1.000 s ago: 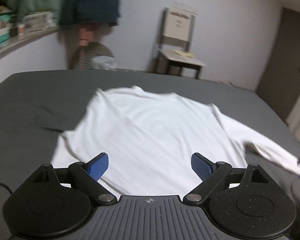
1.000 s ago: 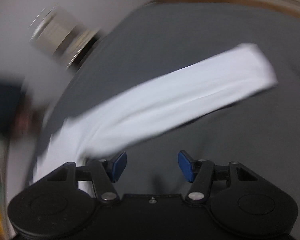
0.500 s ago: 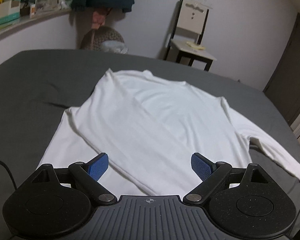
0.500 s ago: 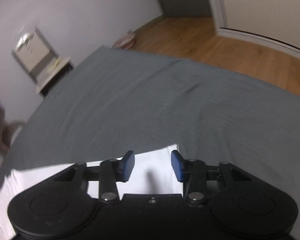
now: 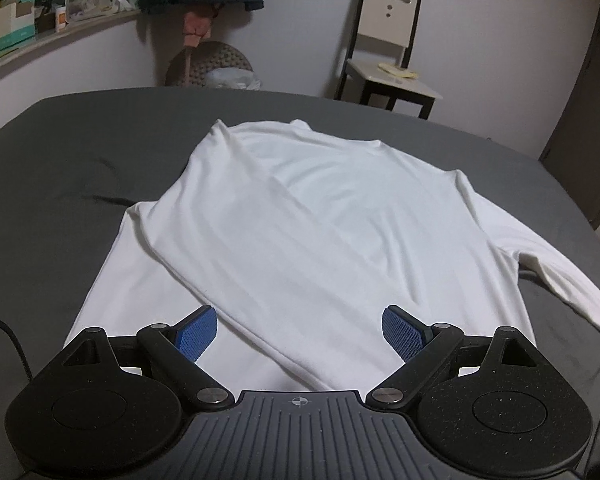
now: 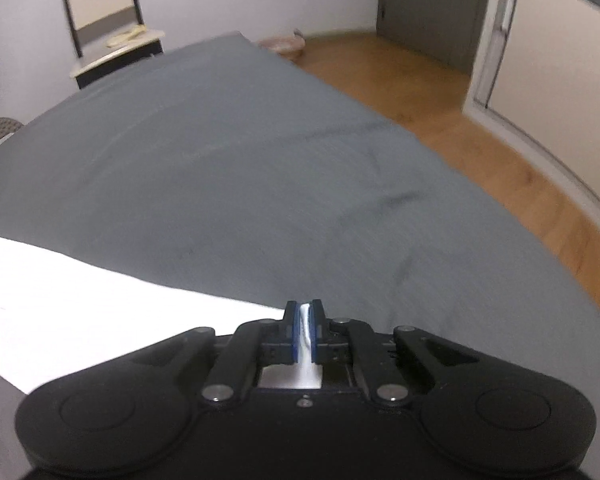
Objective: Fold clothes
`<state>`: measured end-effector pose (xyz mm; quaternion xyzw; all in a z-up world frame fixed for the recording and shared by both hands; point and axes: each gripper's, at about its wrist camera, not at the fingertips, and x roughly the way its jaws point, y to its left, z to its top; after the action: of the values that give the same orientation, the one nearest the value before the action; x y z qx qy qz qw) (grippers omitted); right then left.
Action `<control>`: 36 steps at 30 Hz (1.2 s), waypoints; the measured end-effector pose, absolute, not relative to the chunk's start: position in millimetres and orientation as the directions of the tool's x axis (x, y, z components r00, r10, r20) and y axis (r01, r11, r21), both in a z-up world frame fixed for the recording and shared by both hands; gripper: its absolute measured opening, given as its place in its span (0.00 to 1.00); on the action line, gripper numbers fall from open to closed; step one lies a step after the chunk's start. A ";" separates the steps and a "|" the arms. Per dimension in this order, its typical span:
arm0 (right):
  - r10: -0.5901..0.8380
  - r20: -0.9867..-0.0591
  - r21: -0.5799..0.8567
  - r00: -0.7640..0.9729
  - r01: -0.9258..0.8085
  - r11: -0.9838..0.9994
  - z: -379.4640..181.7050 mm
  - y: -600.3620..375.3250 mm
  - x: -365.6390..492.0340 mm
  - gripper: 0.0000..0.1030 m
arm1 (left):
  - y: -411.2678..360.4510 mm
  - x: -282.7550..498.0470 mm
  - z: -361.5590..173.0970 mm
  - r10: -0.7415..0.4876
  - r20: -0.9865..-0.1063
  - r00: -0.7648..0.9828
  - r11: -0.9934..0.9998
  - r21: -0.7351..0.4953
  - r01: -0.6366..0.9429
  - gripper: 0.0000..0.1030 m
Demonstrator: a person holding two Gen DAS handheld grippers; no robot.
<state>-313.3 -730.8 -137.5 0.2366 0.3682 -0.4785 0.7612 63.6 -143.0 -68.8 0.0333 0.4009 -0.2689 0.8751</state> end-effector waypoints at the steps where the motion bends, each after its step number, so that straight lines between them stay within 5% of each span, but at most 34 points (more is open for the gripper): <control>1: -0.579 -0.761 0.006 0.293 0.895 0.445 -128.5 -722.7 -315.8 0.06 | -142.8 64.7 -68.3 -0.441 -0.720 0.536 0.857 -0.159 0.490 0.88; 7: -0.549 -0.533 0.252 0.644 0.740 0.623 -39.6 -655.2 -290.9 0.06 | -135.7 69.5 -65.3 -0.442 -0.732 0.519 0.865 -0.194 0.463 0.88; 17: -0.001 -0.240 0.488 0.971 0.122 0.864 44.4 -408.0 -168.7 0.06 | -80.0 88.6 -54.1 -0.548 -0.679 0.489 0.837 -0.452 0.309 0.88; 25: 0.303 -0.366 0.553 0.880 -0.056 0.831 -46.8 -255.0 -83.5 0.05 | 13.7 107.5 -34.3 -0.616 -0.579 0.534 0.761 -0.613 0.213 0.92; 26: 0.314 -0.384 0.570 0.868 -0.045 0.821 -61.5 -253.9 -72.6 0.05 | 26.2 108.4 -36.5 -0.617 -0.572 0.541 0.756 -0.623 0.203 1.00; 31: 0.339 -0.453 0.598 0.824 -0.001 0.802 -99.7 -230.1 -55.0 0.05 | 53.1 107.5 -63.6 -0.629 -0.627 0.460 0.770 -0.586 0.254 1.00; 36: 0.340 -0.433 0.634 0.835 0.013 0.774 -109.4 -226.0 -60.0 0.06 | 52.4 117.2 -101.4 -0.727 -0.634 0.264 0.681 -0.715 0.160 1.00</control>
<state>-60.0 -226.0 -109.4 0.3240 0.2728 0.0908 0.9013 117.2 52.4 -101.4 -0.2677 0.5293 -0.2964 0.7485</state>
